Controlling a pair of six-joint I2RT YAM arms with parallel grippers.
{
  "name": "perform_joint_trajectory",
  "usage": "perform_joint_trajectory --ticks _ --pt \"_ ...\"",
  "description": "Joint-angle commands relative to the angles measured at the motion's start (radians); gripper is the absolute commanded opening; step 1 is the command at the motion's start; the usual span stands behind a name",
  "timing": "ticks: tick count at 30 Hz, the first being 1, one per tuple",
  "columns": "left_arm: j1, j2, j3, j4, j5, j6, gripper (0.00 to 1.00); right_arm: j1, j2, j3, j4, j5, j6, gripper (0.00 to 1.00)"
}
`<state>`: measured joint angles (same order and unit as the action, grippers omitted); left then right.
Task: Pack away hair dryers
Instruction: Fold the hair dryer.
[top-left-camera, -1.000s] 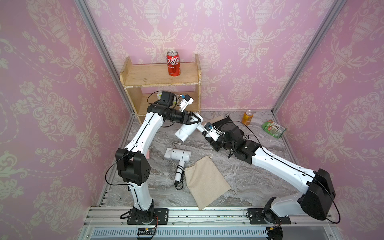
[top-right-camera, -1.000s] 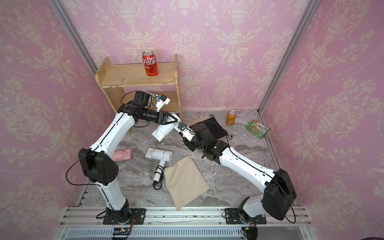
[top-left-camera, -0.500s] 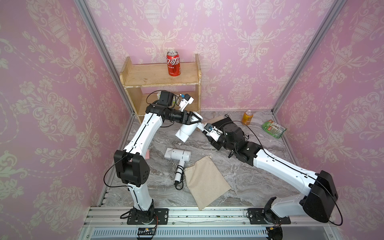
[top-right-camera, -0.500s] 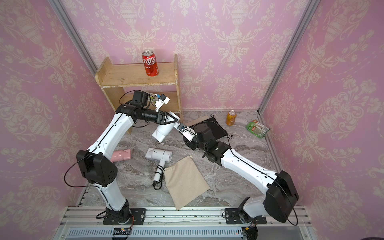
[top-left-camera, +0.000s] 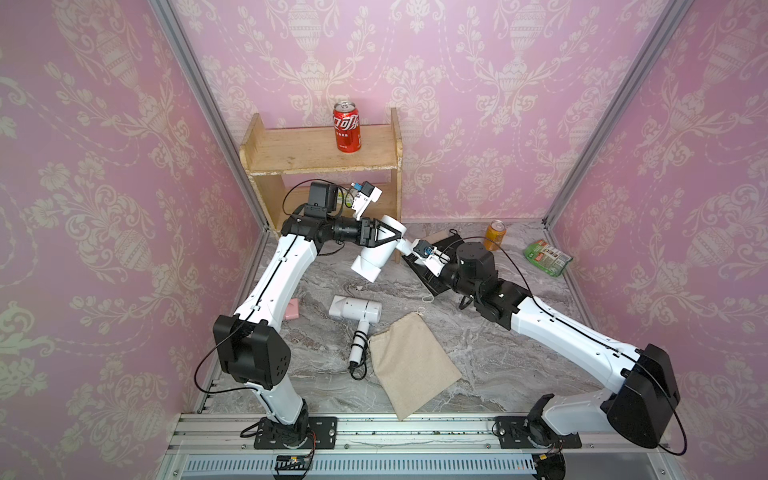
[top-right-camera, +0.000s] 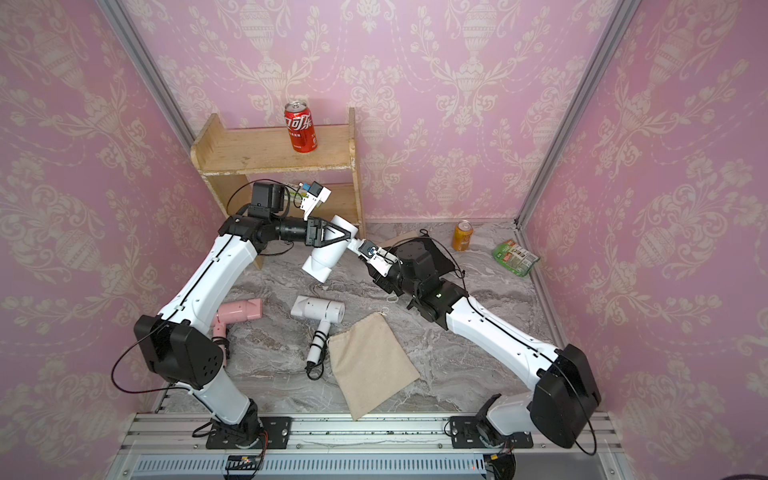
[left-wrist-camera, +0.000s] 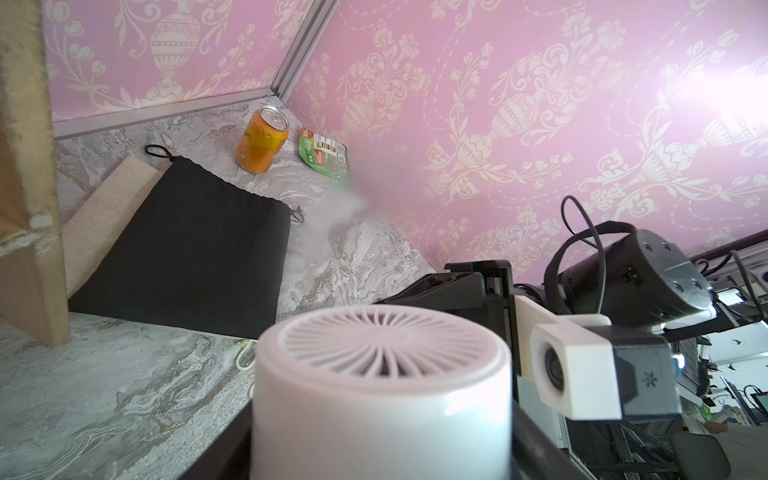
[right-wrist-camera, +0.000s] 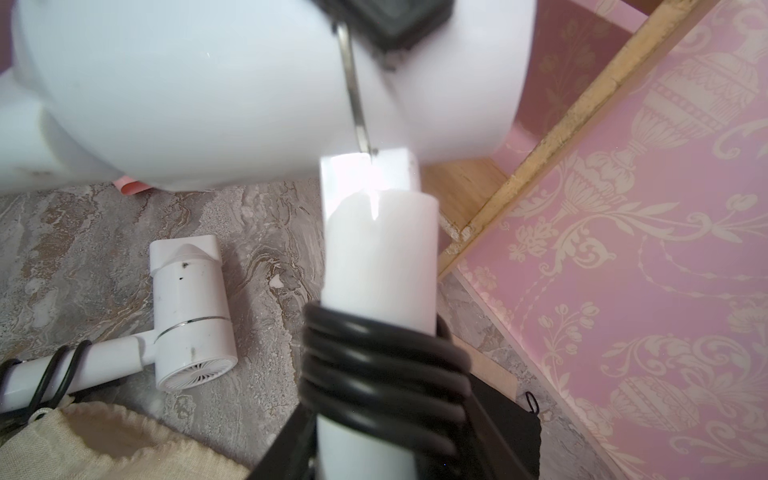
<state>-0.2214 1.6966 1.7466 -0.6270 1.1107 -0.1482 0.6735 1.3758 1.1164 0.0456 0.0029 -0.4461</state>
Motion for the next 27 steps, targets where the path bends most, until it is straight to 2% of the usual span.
perform_joint_trajectory --ticks 1,3,11,14,16,20,24,27 --pt "-0.027 -0.015 -0.001 -0.041 0.109 -0.047 0.74 0.002 -0.005 0.1 0.143 -0.034 0.02 0.36" --pt "-0.03 -0.007 0.019 -0.092 0.074 0.001 0.75 0.002 -0.001 0.113 0.128 -0.037 0.01 0.37" --pt "-0.042 0.006 0.036 -0.149 0.033 0.049 0.76 0.004 0.021 0.146 0.091 -0.066 -0.002 0.37" --pt "-0.05 0.002 0.034 -0.168 0.006 0.071 0.59 0.004 0.032 0.168 0.064 -0.07 0.003 0.37" --pt "-0.053 -0.01 0.023 -0.159 -0.015 0.075 0.51 0.003 0.037 0.174 0.054 -0.07 0.013 0.37" --pt "-0.056 -0.066 -0.048 -0.037 -0.097 0.007 0.41 0.005 0.041 0.183 0.042 -0.04 0.066 0.36" --pt "-0.061 -0.149 -0.188 0.222 -0.15 -0.145 0.37 0.006 0.038 0.178 0.065 0.003 0.149 0.36" --pt "-0.077 -0.184 -0.247 0.307 -0.198 -0.185 0.34 0.008 0.05 0.2 0.056 0.025 0.229 0.36"
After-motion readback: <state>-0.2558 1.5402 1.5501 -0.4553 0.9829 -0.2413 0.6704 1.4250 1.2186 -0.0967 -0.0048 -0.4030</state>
